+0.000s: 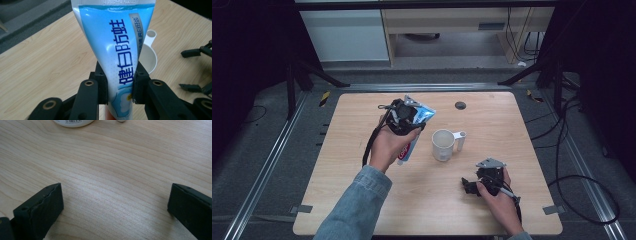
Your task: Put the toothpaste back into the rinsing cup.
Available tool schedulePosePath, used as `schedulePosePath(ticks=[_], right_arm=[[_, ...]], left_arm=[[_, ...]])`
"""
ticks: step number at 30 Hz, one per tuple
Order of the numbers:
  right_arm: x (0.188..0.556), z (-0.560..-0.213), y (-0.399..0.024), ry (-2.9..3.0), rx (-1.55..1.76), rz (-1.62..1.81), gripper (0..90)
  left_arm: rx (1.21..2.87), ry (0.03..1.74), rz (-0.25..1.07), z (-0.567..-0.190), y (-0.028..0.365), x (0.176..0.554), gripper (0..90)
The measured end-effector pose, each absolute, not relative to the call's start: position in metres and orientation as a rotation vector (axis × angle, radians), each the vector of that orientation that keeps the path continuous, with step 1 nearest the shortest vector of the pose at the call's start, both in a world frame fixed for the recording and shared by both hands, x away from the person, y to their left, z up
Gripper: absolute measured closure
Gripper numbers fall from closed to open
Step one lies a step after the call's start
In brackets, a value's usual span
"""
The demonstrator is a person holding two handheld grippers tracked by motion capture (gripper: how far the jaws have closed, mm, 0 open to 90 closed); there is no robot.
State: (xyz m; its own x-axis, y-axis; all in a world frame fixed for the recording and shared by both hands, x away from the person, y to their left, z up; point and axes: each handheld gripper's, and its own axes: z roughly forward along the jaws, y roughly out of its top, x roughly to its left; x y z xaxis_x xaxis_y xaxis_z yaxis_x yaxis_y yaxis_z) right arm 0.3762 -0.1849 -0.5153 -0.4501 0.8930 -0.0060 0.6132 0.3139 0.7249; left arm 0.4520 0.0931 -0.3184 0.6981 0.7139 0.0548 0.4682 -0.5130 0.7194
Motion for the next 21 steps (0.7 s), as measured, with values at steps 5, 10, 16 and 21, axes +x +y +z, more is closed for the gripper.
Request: schedulePosePath(ticks=[5, 10, 16, 21], right_arm=[[0.376, -0.515, -0.185, 2.179, 1.340, 0.930, 0.5], [0.376, -0.515, -0.185, 2.181, 1.340, 0.927, 0.5], [0.376, -0.516, -0.185, 2.180, 1.333, 0.925, 0.5], [0.376, -0.516, -0.185, 2.181, 1.330, 0.927, 0.5]], left_arm=[[2.192, 0.874, 0.466, -0.311, 0.085, 0.450, 71.3], [2.181, 0.859, 0.485, -0.303, 0.078, 0.450, 71.3], [2.149, 0.851, 0.493, -0.294, 0.070, 0.449, 71.3], [2.133, 0.822, 0.491, -0.284, 0.058, 0.450, 71.3]])
